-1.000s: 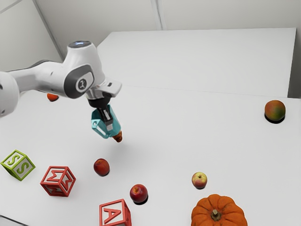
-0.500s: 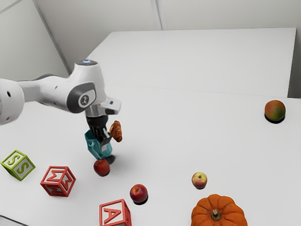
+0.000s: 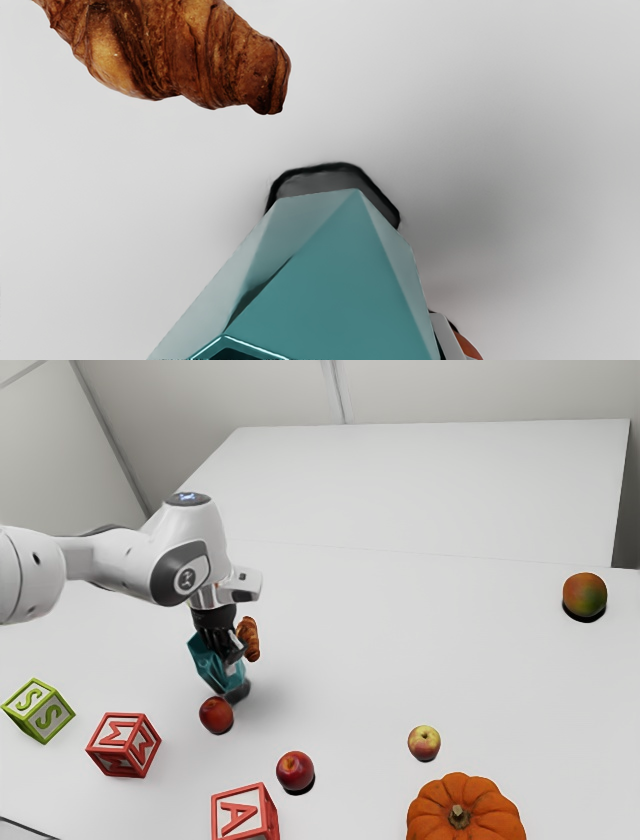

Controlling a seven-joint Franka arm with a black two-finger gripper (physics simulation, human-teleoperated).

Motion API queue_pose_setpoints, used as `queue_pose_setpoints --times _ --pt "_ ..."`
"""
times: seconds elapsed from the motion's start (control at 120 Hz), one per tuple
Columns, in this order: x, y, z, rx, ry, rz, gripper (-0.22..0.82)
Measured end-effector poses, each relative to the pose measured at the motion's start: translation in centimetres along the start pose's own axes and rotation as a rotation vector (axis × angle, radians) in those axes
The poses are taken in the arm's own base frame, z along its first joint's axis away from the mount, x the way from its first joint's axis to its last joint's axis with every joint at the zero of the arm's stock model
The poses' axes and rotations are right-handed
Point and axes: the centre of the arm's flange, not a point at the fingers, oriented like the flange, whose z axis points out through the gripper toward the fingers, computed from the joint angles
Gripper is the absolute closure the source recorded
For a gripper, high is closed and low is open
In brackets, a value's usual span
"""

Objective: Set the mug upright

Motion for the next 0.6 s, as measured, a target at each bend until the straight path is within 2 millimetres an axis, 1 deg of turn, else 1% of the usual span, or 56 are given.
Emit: queue_pose_setpoints --times 0.125,0.358,0.6 --pt "0.2 -0.6 0.4 -0.002 0.011 -0.02 0.78" --pt "0.1 -2.3 1.4 -0.01 0.027 -0.064 0.79" --pt "0.5 -2.4 1.9 -0.01 0.039 -0.07 0.79"
